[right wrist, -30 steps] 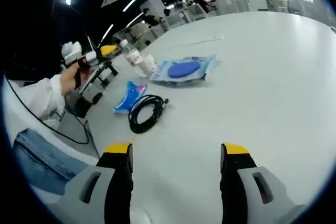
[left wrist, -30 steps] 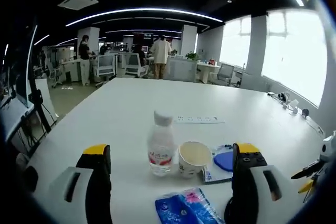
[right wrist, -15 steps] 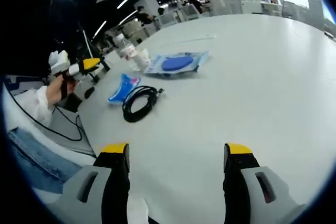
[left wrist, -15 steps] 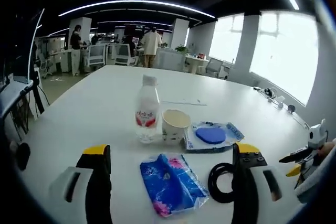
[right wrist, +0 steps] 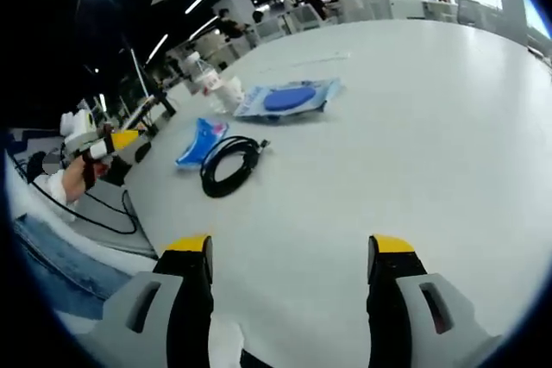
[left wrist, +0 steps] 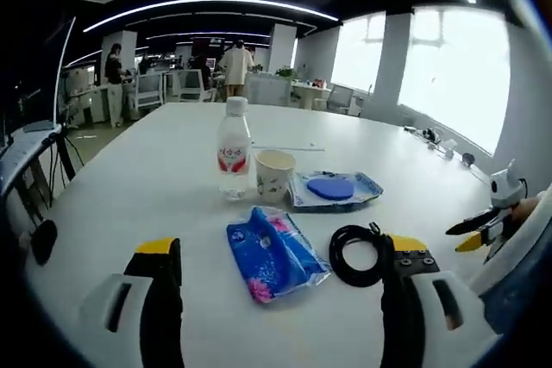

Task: Arrange the tabletop items into an orderly group along one side of the table until the central work area is clear of visible clutter.

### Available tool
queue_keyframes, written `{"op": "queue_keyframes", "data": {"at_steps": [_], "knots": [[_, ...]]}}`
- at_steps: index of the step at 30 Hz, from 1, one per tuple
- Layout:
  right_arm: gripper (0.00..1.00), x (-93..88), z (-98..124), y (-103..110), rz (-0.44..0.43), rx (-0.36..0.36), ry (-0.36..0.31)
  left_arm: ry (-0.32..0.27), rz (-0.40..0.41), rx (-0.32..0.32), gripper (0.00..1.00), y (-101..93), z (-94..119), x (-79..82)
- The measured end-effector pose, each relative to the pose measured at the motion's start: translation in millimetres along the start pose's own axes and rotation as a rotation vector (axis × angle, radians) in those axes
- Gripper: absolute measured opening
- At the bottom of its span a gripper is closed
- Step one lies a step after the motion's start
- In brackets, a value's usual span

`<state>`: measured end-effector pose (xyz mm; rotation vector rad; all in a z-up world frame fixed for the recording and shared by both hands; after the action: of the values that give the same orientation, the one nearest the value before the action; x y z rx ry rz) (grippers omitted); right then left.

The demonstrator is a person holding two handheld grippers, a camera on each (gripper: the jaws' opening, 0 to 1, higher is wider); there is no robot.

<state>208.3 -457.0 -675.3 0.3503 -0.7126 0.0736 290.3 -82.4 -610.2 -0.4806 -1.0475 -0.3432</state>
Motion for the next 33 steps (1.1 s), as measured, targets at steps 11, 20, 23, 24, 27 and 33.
{"op": "queue_keyframes", "data": {"at_steps": [11, 20, 23, 24, 27, 33], "knots": [[0.72, 6.9, -11, 17, 0.001, 0.014, 0.002, 0.023, -0.11, 0.006, 1.0, -0.5, 34, -10.7], [0.71, 18.2, -22, 32, 0.002, 0.014, 0.005, 0.034, -0.136, 0.025, 1.0, 5.6, 38, -28.2], [0.7, 22.7, -25, 35, 0.006, 0.01, 0.003, 0.032, -0.104, 0.02, 1.0, 6.8, 38, -27.6], [0.7, 24.6, -26, 37, 0.009, 0.008, 0.003, -0.003, -0.113, 0.024, 1.0, 7.6, 40, -24.5], [0.7, 30.6, -30, 38, 0.015, 0.007, 0.007, -0.018, -0.09, 0.031, 1.0, 9.4, 41, -22.8], [0.68, 47.2, -43, 44, 0.032, 0.008, 0.019, -0.032, -0.064, 0.02, 1.0, 10.9, 38, -21.9]]}}
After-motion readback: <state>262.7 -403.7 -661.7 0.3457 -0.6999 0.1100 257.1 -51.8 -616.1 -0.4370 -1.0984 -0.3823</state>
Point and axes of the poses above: the point that each gripper's makers call its tool centre point, and the gripper's own axes: z roughly backward along the fingers, y roughly to its left, x roughly out of its top, the point moved 8 cm from there along z, roughly backward along the fingers, and after that the axes turned 7 degrees about -x, right-handed, at the moved point
